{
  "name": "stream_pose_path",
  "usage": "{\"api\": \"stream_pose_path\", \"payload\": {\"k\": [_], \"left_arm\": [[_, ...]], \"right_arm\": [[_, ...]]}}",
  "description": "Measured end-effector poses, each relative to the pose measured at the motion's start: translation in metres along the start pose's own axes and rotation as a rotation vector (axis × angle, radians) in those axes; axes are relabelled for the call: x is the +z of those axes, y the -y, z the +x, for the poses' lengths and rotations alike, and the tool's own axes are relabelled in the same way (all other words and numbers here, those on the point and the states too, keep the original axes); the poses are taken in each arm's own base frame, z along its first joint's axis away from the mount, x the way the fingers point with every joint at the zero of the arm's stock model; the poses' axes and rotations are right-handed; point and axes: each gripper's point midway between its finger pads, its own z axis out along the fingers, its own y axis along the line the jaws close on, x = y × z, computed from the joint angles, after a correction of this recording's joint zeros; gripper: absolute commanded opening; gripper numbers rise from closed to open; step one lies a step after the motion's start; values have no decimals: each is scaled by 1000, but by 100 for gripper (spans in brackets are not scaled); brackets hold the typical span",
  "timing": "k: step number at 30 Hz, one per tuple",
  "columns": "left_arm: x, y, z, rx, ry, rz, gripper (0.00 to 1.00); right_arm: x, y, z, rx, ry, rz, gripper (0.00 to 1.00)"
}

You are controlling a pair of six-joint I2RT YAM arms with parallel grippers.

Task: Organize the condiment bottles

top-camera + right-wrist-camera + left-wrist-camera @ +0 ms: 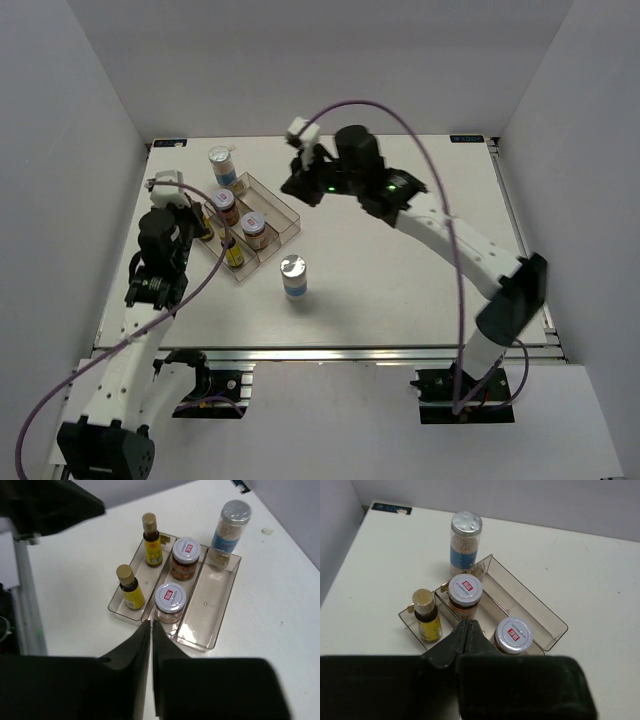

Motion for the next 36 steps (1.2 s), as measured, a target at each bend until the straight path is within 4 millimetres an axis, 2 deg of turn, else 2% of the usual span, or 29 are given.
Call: {"api": "stream_pose_path", "payload": {"k": [2,3,4,5,6,8,9,11,14,18,22,28,36], "left_arm": [[15,5,5,-6,-51,8,20],[25,7,8,-9,-80,10,26],[33,10,10,-13,-107,12,32],[42,12,12,-14,-134,13,52],[52,15,15,-9,-161,17,64],[71,20,14,-13,-196,24,83],[82,23,14,-10,-208,26,87],[102,26,12,-12,-230,23,91],[136,31,10,0,-273,15,96],[186,35,13,17,-320,-7,98],[220,27,39,41,-410,-73,98],[242,12,80,76,-516,-161,98],[267,1,101,89,-549,-227,98]], "right_arm": [[-42,3,-10,5,45,11,7],[-58,3,-9,5,61,3,25],[-75,3,-5,9,73,-8,39],[-90,3,5,15,71,-21,53],[-102,2,16,28,64,-40,68],[-118,0,42,48,45,-74,76],[-124,-3,57,62,28,-96,79],[-136,-6,88,101,-2,-130,80],[-152,-5,112,153,-22,-148,80],[-171,-3,107,136,17,-145,81],[-177,-15,94,92,59,-188,81],[-176,-18,95,85,61,-216,81],[-176,-17,95,68,62,-216,81]]}}
